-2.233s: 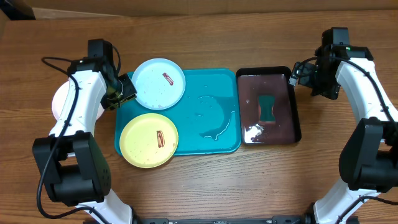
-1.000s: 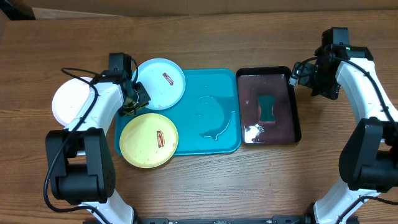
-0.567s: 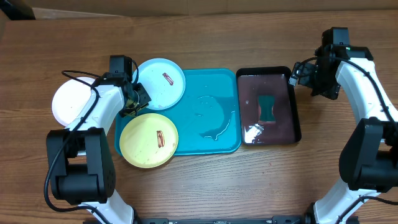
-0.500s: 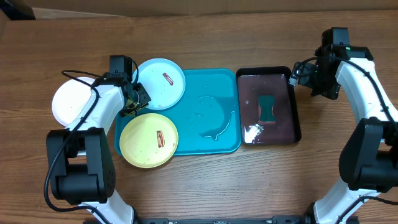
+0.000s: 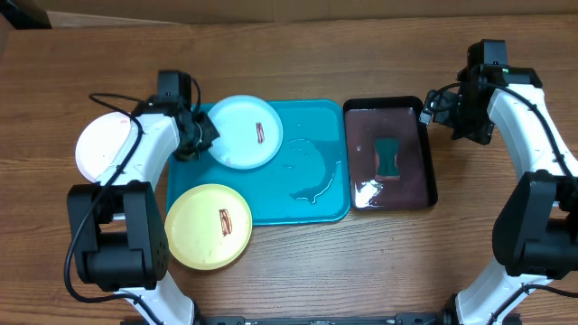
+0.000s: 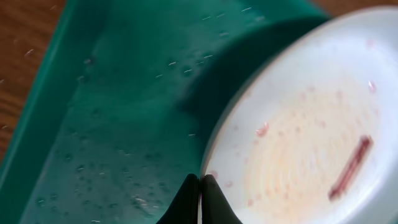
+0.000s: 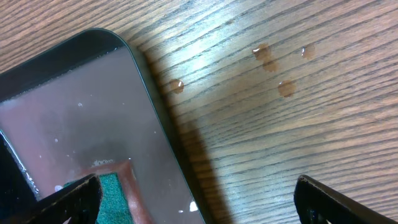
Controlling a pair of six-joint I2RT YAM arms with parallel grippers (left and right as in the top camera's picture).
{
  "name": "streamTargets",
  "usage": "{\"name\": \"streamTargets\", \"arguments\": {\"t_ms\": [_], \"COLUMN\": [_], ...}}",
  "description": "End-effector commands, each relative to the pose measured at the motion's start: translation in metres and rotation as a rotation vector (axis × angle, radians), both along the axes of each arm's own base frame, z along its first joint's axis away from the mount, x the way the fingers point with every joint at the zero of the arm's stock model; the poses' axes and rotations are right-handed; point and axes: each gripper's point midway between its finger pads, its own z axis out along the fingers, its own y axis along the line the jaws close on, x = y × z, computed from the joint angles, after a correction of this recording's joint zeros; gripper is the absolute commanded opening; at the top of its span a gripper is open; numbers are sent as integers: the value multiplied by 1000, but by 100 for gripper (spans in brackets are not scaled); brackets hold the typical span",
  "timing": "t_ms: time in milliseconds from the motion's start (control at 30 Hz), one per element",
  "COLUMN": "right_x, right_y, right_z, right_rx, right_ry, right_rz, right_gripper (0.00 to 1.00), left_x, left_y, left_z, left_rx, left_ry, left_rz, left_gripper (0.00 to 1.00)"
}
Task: Clean dirty plates on tray and stack at the side
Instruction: 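Drag the light blue plate rightward to the tray center with the left gripper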
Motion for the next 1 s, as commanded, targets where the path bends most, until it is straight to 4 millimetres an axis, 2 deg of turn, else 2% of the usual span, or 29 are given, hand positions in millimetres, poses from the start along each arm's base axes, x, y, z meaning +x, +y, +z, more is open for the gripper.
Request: {"name": "streamTargets", "arguments": {"t_ms": [0, 100, 367, 500, 667, 900, 933, 967], "right_x": [4, 4, 4, 4, 4, 4, 4, 4], "right_y": [1, 1, 1, 1, 1, 1, 1, 1], "right_z": [6, 6, 6, 6, 6, 6, 6, 6], "right_rx": [0, 0, 0, 0, 0, 0, 0, 0], "right_ry": [-20, -20, -20, -20, -20, -20, -20, -20], "right_rz": [0, 0, 0, 0, 0, 0, 0, 0], "right_gripper": [100, 100, 100, 100, 100, 100, 100, 100], "left_x": [17, 15, 9, -1, -15, -30, -30, -30], "left_y": [-24, -37, -57, -75, -77, -92, -93, -93], "left_z": [19, 21, 19, 16, 10, 7, 7, 6], "left_rx": [-107, -144, -112, -81, 19, 26, 28, 29], "left_ry": [-46, -40, -23, 6, 60, 101, 100, 101], "left_rz": [-69, -97, -146, -208, -214, -264, -267, -266], "left_gripper": [4, 4, 4, 4, 4, 5, 8, 18]}}
